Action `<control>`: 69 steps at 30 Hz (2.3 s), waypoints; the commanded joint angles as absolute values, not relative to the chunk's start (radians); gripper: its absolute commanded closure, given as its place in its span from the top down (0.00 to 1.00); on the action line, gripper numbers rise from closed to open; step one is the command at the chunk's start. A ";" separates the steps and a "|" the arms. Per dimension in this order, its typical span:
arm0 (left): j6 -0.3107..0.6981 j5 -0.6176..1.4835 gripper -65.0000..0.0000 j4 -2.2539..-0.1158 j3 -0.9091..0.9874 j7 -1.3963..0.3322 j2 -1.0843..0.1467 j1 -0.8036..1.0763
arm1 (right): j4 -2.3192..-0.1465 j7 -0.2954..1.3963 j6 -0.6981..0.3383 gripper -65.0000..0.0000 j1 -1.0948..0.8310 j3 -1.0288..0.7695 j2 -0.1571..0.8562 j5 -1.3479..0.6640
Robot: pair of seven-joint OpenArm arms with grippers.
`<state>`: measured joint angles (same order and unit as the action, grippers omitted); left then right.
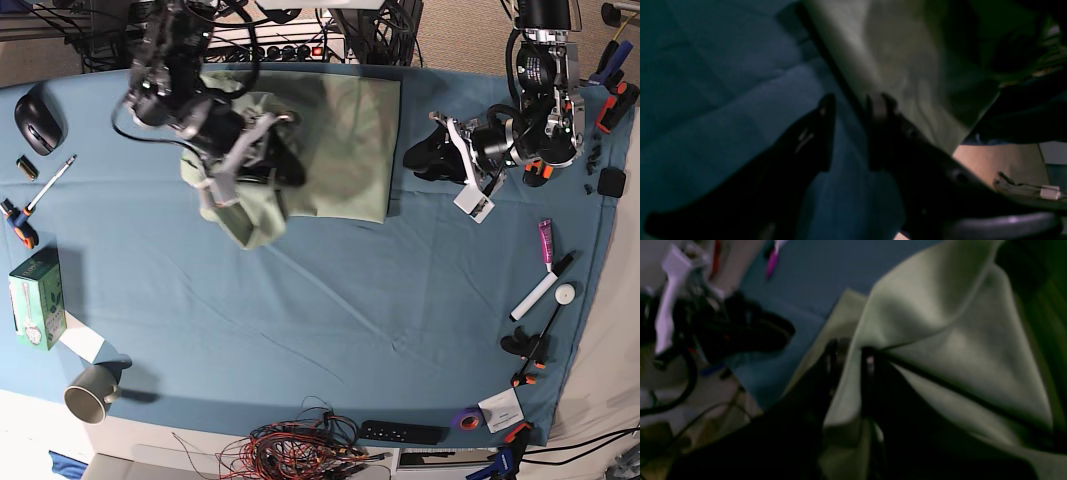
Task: Fold the T-shirt properly
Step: 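Lift the collar end with the right gripper and fold it over the stack, then press and tuck the folded collar end with the right gripper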
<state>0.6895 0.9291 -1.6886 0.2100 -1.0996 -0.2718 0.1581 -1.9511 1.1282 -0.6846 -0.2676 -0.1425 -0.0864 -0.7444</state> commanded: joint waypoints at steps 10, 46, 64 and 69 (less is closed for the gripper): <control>0.698 0.955 0.27 -1.706 0.213 -1.081 -0.280 0.150 | -1.971 1.103 -0.698 0.00 -0.255 0.029 -0.122 -0.632; 0.693 0.955 0.37 -1.706 0.213 -1.080 -0.292 0.147 | -1.971 1.139 -0.698 0.46 -0.304 0.032 -0.122 -0.866; 0.692 0.966 0.37 -1.763 0.215 -1.085 -0.335 0.147 | -1.977 1.174 -0.698 0.46 -0.280 0.032 -0.121 -0.650; 0.692 0.966 0.37 -1.763 0.215 -1.085 -0.335 0.147 | -1.977 1.171 -0.698 0.46 -0.280 0.032 -0.117 -0.609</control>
<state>0.6861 0.9405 -1.7435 0.2100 -1.1000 -0.3271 0.1574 -1.9572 1.1961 -0.6930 -0.2859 0.0277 -0.1162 -0.5896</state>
